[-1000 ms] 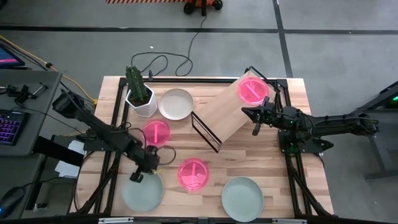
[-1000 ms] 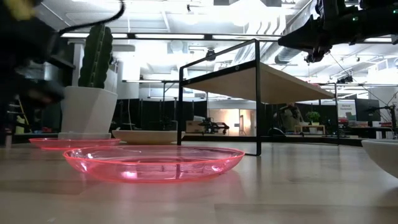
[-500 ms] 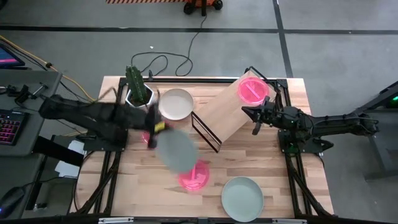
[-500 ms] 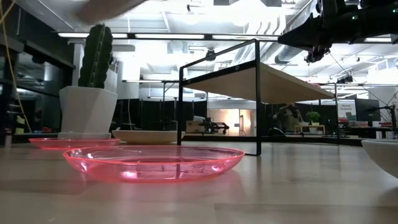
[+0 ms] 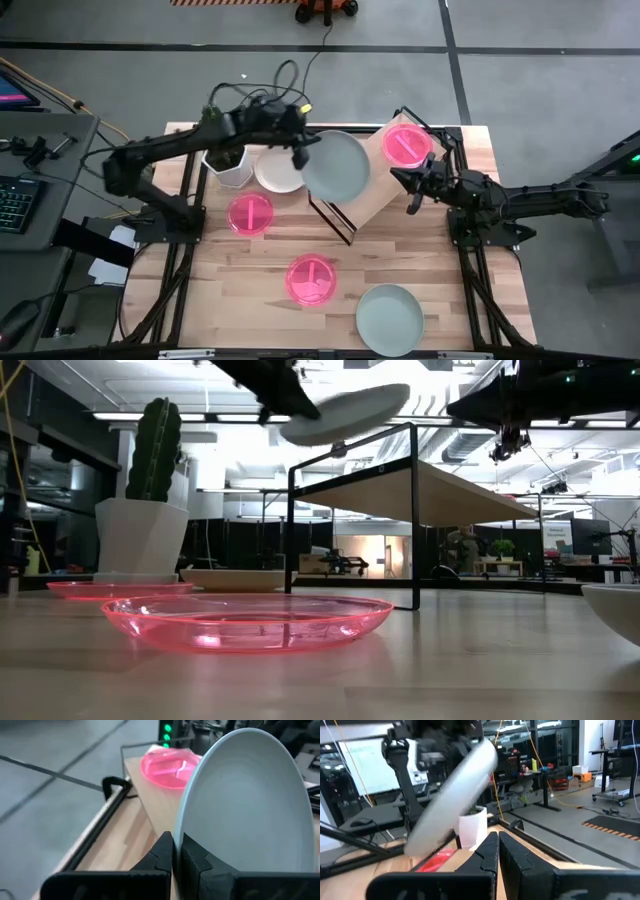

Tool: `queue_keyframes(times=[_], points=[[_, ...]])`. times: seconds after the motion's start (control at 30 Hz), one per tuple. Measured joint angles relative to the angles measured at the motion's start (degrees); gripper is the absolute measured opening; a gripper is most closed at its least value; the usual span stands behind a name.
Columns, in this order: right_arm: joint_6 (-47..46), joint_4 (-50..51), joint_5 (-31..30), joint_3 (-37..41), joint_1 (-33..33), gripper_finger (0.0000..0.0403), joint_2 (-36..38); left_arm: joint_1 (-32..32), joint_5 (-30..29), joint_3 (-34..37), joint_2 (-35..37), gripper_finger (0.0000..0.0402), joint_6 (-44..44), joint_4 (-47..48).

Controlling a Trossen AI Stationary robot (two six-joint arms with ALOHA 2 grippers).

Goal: Place and stack plates onto a shelf
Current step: Put the left blue plate on the shelf

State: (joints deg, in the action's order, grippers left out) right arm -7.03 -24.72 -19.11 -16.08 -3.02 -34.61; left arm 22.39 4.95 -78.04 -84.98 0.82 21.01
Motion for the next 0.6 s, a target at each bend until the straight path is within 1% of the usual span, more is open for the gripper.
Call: queue_keyframes(times=[0.17, 0.33, 0.47, 0.6], points=[[-0.01, -2.15, -0.02, 0.0, 0.01, 0.0, 0.02, 0.47, 0.81, -4.01, -7.81, 0.0001, 2.72, 0.07], [-0.02, -3.57, -0.09, 0.0, 0.02, 0.0, 0.02, -0.18, 0.97, -6.07, -13.0, 0.0001, 3.43, 0.27], [-0.46, -3.85, -0.11, 0.0, 0.0, 0.0, 0.0, -0.66, 1.16, -6.78, -15.18, 0.0002, 3.87, -1.41], [-0.46, -3.85, -0.11, 0.0, 0.0, 0.0, 0.02, -0.96, 1.54, -6.8, -16.61, 0.0015, 4.68, -2.64]])
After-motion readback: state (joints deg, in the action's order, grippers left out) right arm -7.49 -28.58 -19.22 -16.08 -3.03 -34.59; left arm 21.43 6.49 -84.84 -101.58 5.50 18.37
